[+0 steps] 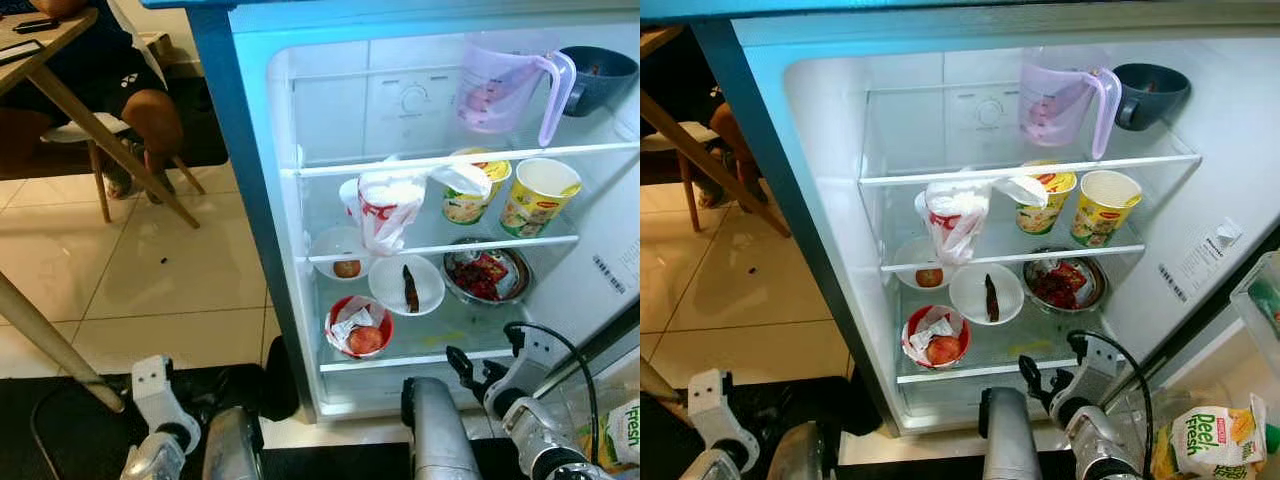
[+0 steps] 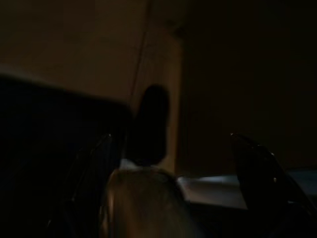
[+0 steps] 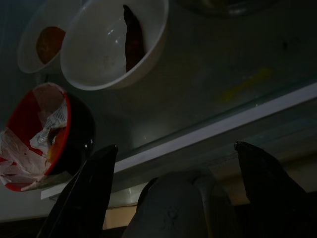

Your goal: Restocking fridge

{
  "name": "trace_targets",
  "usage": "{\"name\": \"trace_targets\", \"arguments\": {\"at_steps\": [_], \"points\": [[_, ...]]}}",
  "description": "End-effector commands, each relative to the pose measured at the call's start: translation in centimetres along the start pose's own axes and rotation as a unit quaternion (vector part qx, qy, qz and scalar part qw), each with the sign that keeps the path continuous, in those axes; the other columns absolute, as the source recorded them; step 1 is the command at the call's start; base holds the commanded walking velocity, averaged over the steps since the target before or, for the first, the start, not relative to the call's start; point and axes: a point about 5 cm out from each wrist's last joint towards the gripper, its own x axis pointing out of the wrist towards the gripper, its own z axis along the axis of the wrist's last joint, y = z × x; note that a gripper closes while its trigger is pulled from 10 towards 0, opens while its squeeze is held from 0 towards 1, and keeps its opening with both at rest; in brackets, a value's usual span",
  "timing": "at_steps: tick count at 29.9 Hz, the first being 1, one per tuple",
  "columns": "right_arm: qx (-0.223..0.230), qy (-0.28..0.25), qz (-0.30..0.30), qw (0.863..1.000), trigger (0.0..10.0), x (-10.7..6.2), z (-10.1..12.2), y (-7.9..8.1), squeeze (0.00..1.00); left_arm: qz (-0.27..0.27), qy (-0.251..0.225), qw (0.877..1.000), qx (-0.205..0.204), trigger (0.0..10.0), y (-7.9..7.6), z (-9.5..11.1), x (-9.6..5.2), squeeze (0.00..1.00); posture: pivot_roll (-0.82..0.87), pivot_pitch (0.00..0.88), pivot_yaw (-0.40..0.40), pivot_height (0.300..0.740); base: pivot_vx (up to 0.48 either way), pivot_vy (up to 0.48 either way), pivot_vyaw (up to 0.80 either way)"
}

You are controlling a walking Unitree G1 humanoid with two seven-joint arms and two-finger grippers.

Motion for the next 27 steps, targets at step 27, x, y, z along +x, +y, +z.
{"name": "trace_targets", "arguments": {"at_steps": [27], "points": [[0.024,0.046,-0.044,0.998,10.0,-1.1,-3.6,-1.3,0.0,0.157,0.115,0.978,-0.073,10.0,3.8,-5.5,-4.3,0.0,-0.03,0.0,0.018,0.589,0.0,0.0,0.0]]}}
